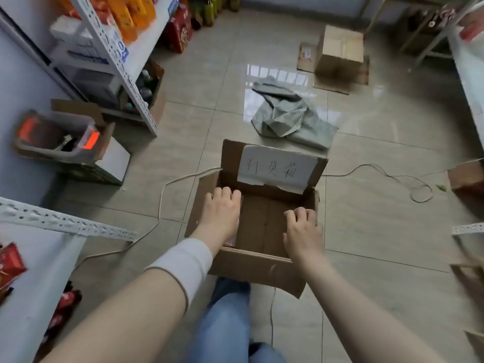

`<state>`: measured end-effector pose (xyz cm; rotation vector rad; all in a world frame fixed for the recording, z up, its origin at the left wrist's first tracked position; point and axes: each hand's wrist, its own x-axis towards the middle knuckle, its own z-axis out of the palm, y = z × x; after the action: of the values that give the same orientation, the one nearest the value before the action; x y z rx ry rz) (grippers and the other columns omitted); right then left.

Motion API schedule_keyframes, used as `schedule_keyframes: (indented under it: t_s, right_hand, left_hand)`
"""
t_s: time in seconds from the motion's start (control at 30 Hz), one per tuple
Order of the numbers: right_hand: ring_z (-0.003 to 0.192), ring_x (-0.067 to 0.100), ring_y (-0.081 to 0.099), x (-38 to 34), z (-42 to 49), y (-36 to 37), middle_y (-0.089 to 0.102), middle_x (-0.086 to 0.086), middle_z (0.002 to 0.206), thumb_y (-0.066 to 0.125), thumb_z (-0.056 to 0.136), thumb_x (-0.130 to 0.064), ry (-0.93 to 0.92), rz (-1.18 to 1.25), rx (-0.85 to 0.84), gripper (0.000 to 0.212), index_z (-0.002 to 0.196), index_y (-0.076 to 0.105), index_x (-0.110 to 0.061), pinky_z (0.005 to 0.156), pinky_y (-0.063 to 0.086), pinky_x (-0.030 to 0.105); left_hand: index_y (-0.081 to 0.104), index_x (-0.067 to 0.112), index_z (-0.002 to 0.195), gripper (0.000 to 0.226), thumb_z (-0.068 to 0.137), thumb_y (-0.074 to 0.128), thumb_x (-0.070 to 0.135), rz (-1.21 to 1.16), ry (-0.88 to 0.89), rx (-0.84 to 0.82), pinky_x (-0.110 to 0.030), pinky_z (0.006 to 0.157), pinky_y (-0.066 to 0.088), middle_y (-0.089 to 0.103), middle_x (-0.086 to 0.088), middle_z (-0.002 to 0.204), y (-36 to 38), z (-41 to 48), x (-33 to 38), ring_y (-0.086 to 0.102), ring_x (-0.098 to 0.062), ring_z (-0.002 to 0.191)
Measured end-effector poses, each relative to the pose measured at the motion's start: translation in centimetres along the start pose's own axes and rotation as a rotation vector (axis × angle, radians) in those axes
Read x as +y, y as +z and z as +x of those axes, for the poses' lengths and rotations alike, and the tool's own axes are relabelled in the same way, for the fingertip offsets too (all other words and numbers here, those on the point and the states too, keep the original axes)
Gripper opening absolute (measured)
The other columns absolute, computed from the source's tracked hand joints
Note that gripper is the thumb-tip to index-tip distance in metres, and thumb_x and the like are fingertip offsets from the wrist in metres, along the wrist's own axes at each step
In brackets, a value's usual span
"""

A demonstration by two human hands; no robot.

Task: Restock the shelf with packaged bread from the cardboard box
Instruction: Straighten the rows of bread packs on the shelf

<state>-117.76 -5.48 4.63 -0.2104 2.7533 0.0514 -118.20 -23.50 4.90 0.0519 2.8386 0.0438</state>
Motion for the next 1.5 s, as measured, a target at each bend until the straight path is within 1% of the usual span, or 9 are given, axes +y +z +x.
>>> schedule_keyframes:
  t_s: [0.23,0.43,0.6,0.7,0.83,1.07,1.3,1.4,1.5]
  right_hand:
    - [0.119,0.029,0.036,-1.0,9.6,12.2,0.042,0.008,0.128,0.053,0.085,-0.013,-0.023,0.048,-0.279,0.042,0.125,0.04,-0.015,0.083,0.039,0.038]
    - [0.118,0.03,0.046,-3.7,15.8,24.8,0.05,0.013,0.128,0.049,0.091,-0.039,0.084,0.255,-0.663,0.049,0.127,0.042,-0.008,0.094,0.043,0.042]
    - [0.119,0.032,0.049,-7.8,19.2,30.7,0.048,0.014,0.131,0.064,0.079,-0.047,0.32,0.65,-0.903,0.07,0.129,0.035,-0.008,0.096,0.045,0.044]
    - [0.113,0.029,0.056,-9.0,19.7,32.3,0.056,0.012,0.125,0.06,0.086,-0.031,0.459,0.765,-0.849,0.047,0.123,0.042,-0.009,0.093,0.048,0.042]
    - [0.109,0.027,0.06,-8.2,19.4,32.7,0.063,0.012,0.119,0.068,0.079,-0.038,0.455,0.845,-0.883,0.051,0.119,0.056,-0.009,0.091,0.05,0.038]
    - [0.096,0.022,0.059,-0.6,17.2,28.2,0.064,0.009,0.112,0.074,0.074,-0.029,0.595,0.944,-0.705,0.047,0.113,0.057,-0.009,0.071,0.038,0.018]
    - [0.083,0.018,0.059,6.6,10.9,21.1,0.066,0.005,0.098,0.079,0.07,-0.03,0.752,0.996,-0.39,0.039,0.101,0.062,-0.013,0.065,0.047,0.018]
    - [0.094,0.027,0.064,7.1,8.1,17.7,0.067,0.01,0.102,0.079,0.07,-0.028,0.754,1.1,-0.311,0.039,0.1,0.063,-0.01,0.087,0.053,0.042]
    - [0.092,0.026,0.065,5.6,5.4,13.8,0.069,0.009,0.099,0.078,0.07,-0.031,0.641,1.166,-0.279,0.042,0.103,0.066,-0.007,0.088,0.053,0.043]
  left_hand:
    - [0.043,0.012,0.117,0.035,0.087,0.052,0.027,-0.053,-0.052,-0.193,-0.035,0.082,0.041,0.053,-0.01,0.114,13.4,10.7,-0.4,0.049,-0.027,0.103]
    - [0.031,0.004,0.132,0.051,0.09,0.051,0.024,-0.416,-0.499,-0.327,-0.043,0.096,0.038,0.039,-0.02,0.131,25.2,19.9,-1.1,0.039,-0.036,0.123]
    - [0.026,0.0,0.135,0.051,0.092,0.046,0.019,-0.518,-0.744,-0.194,-0.042,0.101,0.034,0.036,-0.023,0.136,30.6,23.9,-0.8,0.038,-0.038,0.126]
    - [0.022,0.002,0.138,0.06,0.089,0.051,0.02,-0.519,-0.804,-0.175,-0.045,0.101,0.033,0.036,-0.022,0.137,31.5,24.8,-0.6,0.035,-0.037,0.128]
    - [0.023,0.003,0.138,0.067,0.086,0.06,0.024,-0.613,-0.829,-0.212,-0.045,0.105,0.031,0.041,-0.02,0.138,31.5,25.4,-1.0,0.034,-0.038,0.129]
    - [0.054,0.008,0.118,0.048,0.078,0.071,0.026,-0.936,-0.687,-0.229,-0.025,0.088,0.039,0.059,-0.012,0.122,27.4,23.2,-1.4,0.054,-0.028,0.115]
    - [0.05,0.019,0.098,0.037,0.072,0.077,0.021,-1.207,-0.747,-0.011,-0.023,0.078,0.04,0.058,0.006,0.092,19.1,15.1,-0.8,0.055,-0.015,0.088]
    - [0.052,0.02,0.095,0.035,0.072,0.077,0.017,-1.336,-0.767,0.116,-0.017,0.076,0.044,0.059,0.013,0.087,14.7,9.7,-1.8,0.057,-0.008,0.088]
    - [0.055,0.024,0.096,0.034,0.071,0.078,0.021,-1.401,-0.795,0.252,-0.018,0.075,0.049,0.061,0.017,0.088,10.0,3.2,-4.0,0.058,0.003,0.084]
